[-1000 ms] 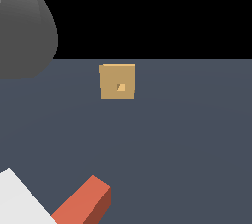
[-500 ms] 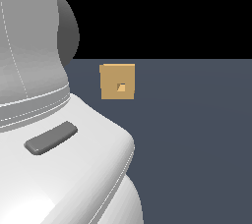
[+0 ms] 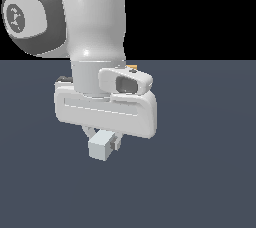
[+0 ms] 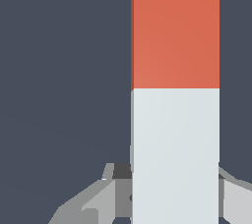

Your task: Insert the peg into the horizontal hole in a box.

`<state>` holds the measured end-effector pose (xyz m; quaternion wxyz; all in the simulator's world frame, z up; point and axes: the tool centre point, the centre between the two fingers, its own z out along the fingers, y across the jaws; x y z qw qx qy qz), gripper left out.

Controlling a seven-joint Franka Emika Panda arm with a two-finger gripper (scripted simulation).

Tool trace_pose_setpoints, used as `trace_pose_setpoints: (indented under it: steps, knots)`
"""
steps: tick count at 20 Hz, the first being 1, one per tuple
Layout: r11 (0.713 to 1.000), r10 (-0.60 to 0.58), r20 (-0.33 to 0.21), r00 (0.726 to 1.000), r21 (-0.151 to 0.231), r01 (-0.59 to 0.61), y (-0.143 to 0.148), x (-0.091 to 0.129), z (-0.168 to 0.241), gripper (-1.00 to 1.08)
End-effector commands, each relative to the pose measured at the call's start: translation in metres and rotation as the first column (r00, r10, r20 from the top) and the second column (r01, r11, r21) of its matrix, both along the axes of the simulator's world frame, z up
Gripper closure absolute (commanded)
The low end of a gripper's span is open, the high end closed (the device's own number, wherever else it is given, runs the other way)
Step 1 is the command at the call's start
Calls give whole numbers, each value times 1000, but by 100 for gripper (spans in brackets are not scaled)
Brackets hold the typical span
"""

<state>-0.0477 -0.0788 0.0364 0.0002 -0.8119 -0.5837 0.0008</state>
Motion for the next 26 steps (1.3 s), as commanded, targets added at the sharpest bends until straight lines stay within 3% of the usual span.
trace_pose_setpoints:
  steps: [1,7,13,18,26]
  knots:
    - [999,52,2,999,0,-52,46,7,5,108]
    - [988,155,2,988,-1,-155,138,14,14,108]
    - [975,221,2,975,0,-221,198,14,20,108]
    - [969,247,2,969,0,-247,221,13,22,108]
    - [968,252,2,968,1,-252,223,15,23,108]
